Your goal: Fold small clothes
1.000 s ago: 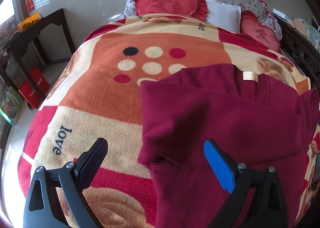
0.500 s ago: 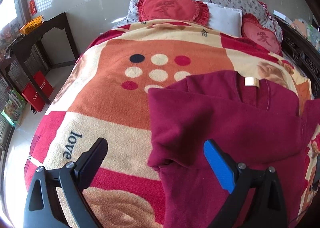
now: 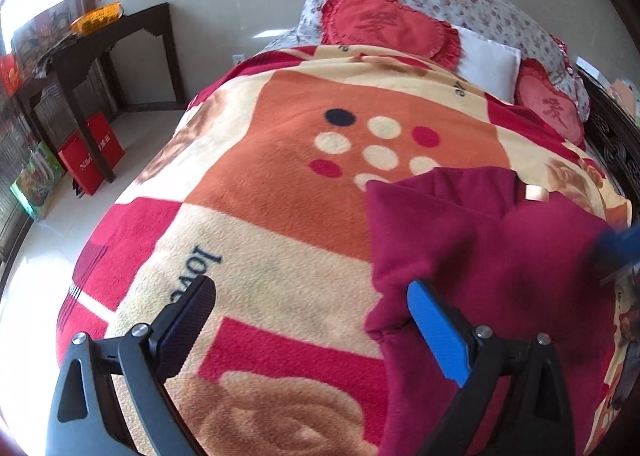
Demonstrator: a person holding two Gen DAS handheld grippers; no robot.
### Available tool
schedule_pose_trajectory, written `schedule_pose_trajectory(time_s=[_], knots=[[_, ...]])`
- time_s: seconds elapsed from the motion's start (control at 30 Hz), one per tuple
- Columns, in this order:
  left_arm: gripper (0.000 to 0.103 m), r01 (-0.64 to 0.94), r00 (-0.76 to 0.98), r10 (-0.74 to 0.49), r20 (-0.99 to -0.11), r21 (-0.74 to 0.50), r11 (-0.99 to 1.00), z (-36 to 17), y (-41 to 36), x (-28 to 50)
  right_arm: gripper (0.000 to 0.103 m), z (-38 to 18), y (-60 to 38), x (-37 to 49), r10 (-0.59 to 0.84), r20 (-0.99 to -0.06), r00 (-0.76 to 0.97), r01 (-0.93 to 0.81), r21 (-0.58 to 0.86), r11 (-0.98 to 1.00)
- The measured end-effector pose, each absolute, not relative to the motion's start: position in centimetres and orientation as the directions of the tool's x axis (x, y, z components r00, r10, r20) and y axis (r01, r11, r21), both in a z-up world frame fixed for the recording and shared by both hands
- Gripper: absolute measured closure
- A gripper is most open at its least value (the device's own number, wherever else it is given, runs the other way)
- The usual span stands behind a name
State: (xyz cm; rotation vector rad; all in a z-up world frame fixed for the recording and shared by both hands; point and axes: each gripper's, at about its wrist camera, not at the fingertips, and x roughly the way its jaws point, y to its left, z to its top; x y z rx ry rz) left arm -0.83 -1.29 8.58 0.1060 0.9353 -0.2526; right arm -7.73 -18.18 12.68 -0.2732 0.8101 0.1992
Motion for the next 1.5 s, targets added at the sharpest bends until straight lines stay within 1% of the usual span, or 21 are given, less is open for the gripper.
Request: schedule_pose_trajectory(time_s=[0.03,0.07,0.13,0.23,0.33,0.4,0.5,0.63,0.73,0.8,0.87,0.93,0.97,1.0,1.1,1.17,1.2,1.27,1.33,1.4,1.5], knots=[[0.003,0.26,0.565,-0.172,-0.807,-0.024,0.965,8.6,-1.1,-0.8,0.103,10.4,-17.7,-6.5,0.076,-0.788,0.611,-0.282,-0.127,0.951],[0.004,0.262,0.566,-0.176,-0.805,-0.027,0.965,8.6,-1.0,-0.7,0.103,9.0,-17.8,-6.1,0.11,-0.818,0.564,-0.285,-0.067,0.956],[0.003,0.281,0.576,-0.196,-0.794,-0.034,0.959,8.9,-0.9,-0.7,0.103,8.5,-19.3,-6.6,0.14,-0.811,0.568,-0.252,-0.01,0.968],[0.003,0.307,0.574,-0.23,-0.786,-0.054,0.95,9.0,-1.5,-0.6,0.092,10.5,-22.1,-10.1,0.115,-0.772,0.625,-0.168,0.012,0.986],[0.003,0.349,0.557,-0.274,-0.784,-0.079,0.934,9.1,-2.9,-0.9,0.076,11.9,-25.4,-13.0,0.072,-0.732,0.677,-0.06,0.043,0.997],[0.003,0.364,0.552,-0.279,-0.786,-0.074,0.928,9.2,-3.6,-1.3,0.076,12.0,-26.3,-12.8,0.059,-0.725,0.686,-0.02,0.063,0.998],[0.003,0.363,0.545,-0.273,-0.793,-0.071,0.929,9.2,-3.4,-1.6,0.076,11.8,-25.8,-10.5,0.1,-0.723,0.684,-0.023,0.115,0.993],[0.003,0.373,0.558,-0.287,-0.779,-0.074,0.925,9.7,-2.6,-2.3,0.076,11.7,-24.6,-10.2,0.083,-0.727,0.682,-0.028,0.087,0.996],[0.003,0.445,0.535,-0.349,-0.77,-0.094,0.89,10.0,-3.6,-3.5,0.076,11.7,-26.3,-11.9,0.048,-0.726,0.686,0.025,0.09,0.996],[0.003,0.504,0.52,-0.369,-0.77,-0.072,0.861,9.9,-4.8,-4.7,0.076,11.3,-28.3,-13.2,0.046,-0.741,0.67,0.069,0.124,0.99],[0.003,0.576,0.494,-0.372,-0.786,-0.025,0.817,9.3,-6.4,-6.3,0.076,10.5,-30.1,-14.4,0.115,-0.755,0.646,0.078,0.215,0.973],[0.003,0.604,0.483,-0.363,-0.797,0.002,0.797,8.6,-7.4,-7.2,0.076,8.5,-30.9,-15.0,0.249,-0.75,0.613,0.082,0.373,0.924],[0.003,0.608,0.48,-0.362,-0.8,0.006,0.794,8.3,-7.6,-7.5,0.076,7.7,-30.9,-14.9,0.294,-0.745,0.599,0.076,0.418,0.905],[0.003,0.605,0.474,-0.361,-0.803,-0.001,0.796,8.1,-7.6,-7.6,0.076,6.6,-30.5,-14.4,0.338,-0.743,0.577,0.062,0.453,0.889],[0.003,0.579,0.468,-0.348,-0.812,-0.016,0.815,8.0,-6.4,-7.2,0.076,4.5,-28.9,-11.9,0.372,-0.759,0.534,0.039,0.462,0.886],[0.003,0.56,0.476,-0.334,-0.814,-0.012,0.828,8.1,-5.1,-6.9,0.076,3.4,-28.1,-9.6,0.457,-0.743,0.489,0.037,0.541,0.84],[0.003,0.549,0.484,-0.323,-0.813,-0.005,0.836,8.2,-4.4,-6.6,0.076,3.3,-27.7,-8.3,0.497,-0.722,0.482,0.037,0.583,0.811],[0.003,0.53,0.5,-0.31,-0.809,0.002,0.848,8.4,-3.4,-6.0,0.076,4.5,-26.5,-5.8,0.583,-0.628,0.515,-0.015,0.673,0.739],[0.003,0.517,0.504,-0.307,-0.807,-0.002,0.856,8.5,-2.9,-5.3,0.076,5.9,-25.2,-3.6,0.633,-0.558,0.537,-0.055,0.725,0.686],[0.003,0.508,0.509,-0.314,-0.801,-0.015,0.861,8.6,-2.7,-4.7,0.076,7.5,-24.2,-2.1,0.64,-0.535,0.551,-0.081,0.729,0.679],[0.003,0.505,0.509,-0.33,-0.795,-0.034,0.862,8.7,-2.8,-4.0,0.076,9.9,-24.5,-3.2,0.602,-0.54,0.589,-0.113,0.682,0.722]])
